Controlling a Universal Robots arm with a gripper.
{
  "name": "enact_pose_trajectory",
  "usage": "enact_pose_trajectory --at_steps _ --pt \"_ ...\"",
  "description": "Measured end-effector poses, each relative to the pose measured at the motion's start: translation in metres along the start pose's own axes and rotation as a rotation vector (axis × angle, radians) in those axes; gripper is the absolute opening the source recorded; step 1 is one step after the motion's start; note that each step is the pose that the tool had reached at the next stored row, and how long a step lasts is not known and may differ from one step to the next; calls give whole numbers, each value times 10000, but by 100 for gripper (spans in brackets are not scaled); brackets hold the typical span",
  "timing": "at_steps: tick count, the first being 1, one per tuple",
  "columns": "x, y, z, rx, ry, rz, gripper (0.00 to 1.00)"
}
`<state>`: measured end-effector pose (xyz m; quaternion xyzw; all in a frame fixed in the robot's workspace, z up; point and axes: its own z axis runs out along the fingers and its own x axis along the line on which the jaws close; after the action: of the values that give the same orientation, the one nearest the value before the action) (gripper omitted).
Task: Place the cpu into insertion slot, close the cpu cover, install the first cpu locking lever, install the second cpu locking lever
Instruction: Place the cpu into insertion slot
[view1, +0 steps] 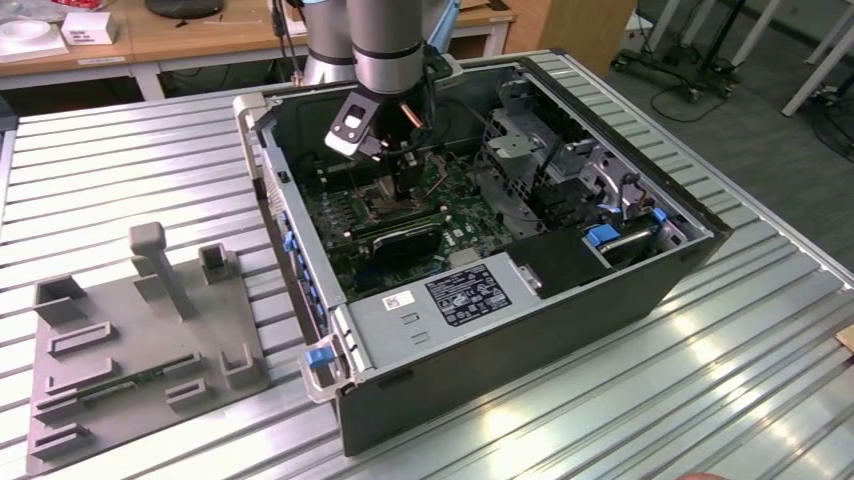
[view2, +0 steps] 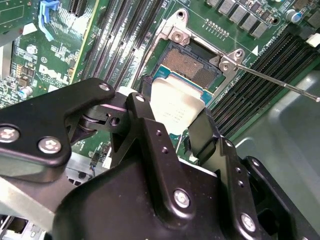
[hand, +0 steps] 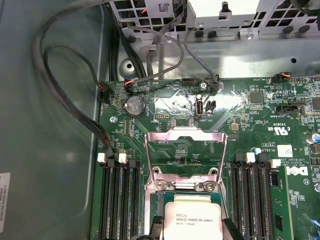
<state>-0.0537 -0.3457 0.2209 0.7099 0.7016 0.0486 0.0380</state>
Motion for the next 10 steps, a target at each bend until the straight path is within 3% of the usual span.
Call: enact_pose_trajectory --at_steps 10 --pt "-1 -10 41 -1 0 5 54"
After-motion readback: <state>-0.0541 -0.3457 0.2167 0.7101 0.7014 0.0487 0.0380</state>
